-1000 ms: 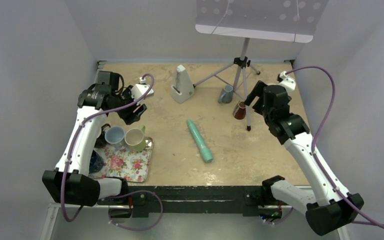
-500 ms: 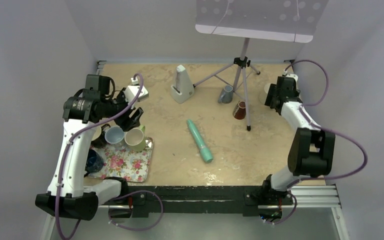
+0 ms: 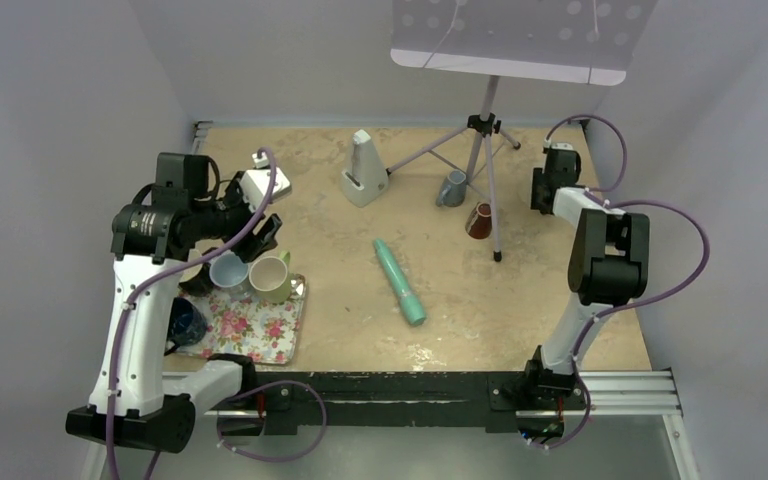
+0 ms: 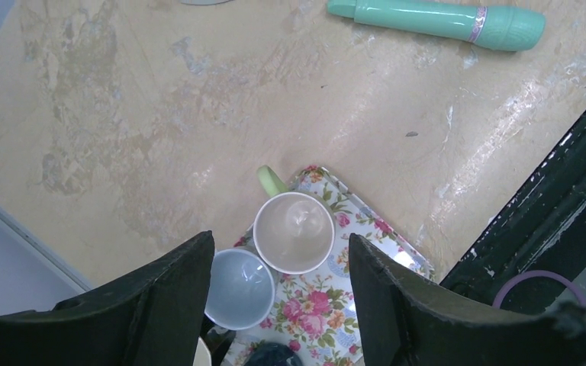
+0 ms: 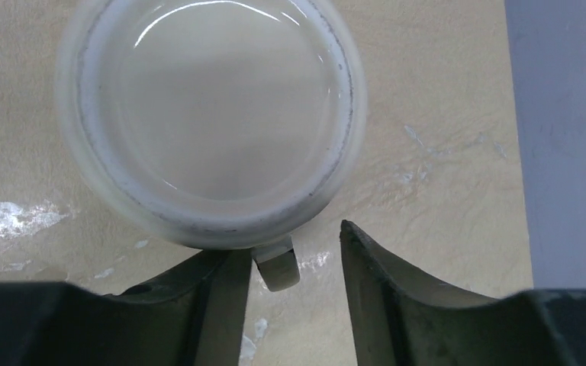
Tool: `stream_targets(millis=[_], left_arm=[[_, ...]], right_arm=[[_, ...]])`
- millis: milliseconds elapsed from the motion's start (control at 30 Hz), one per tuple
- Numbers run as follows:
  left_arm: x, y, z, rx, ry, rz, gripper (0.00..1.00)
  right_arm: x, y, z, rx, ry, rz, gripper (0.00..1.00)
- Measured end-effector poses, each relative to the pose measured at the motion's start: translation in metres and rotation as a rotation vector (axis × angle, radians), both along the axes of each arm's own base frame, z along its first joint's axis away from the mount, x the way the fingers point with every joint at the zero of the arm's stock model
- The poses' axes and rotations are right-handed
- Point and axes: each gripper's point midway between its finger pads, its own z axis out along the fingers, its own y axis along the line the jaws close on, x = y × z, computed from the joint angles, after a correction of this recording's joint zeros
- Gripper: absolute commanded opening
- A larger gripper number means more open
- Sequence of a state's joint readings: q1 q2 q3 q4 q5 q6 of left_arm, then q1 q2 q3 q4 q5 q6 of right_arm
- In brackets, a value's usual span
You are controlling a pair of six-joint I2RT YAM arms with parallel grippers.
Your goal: Turn the mug right side up
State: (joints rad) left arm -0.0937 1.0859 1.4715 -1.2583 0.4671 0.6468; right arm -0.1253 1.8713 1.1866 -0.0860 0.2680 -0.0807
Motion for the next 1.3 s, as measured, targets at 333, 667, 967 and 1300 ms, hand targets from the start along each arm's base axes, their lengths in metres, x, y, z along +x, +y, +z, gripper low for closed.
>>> stream_targets(millis=[333,667,967,1300], left_arm=[[0.005,-0.002,0.013,-0.03,-0.006,0.031,0.73],[-0.016,-0.035,0.014,-0.316,0.178,0.148,0.83],[-0.021,-0.077,0.025,-0.608,0.443,0.183,0.82],[-0.012,-0.113,0.051,-0.561,0.253,-0.063,0.8]], right_arm=[[0.013,-0.004,0.001,-0.025,-0.012,0.02,0.0],[-0.025,0.007,0.06,0.095,-0.144,-0.121,0.0],[-0.085,0.045,0.179,0.303,-0.478,-0.103,0.0],[-0.161,0.112,0.215,0.565,-0.494,0.089,0.0]])
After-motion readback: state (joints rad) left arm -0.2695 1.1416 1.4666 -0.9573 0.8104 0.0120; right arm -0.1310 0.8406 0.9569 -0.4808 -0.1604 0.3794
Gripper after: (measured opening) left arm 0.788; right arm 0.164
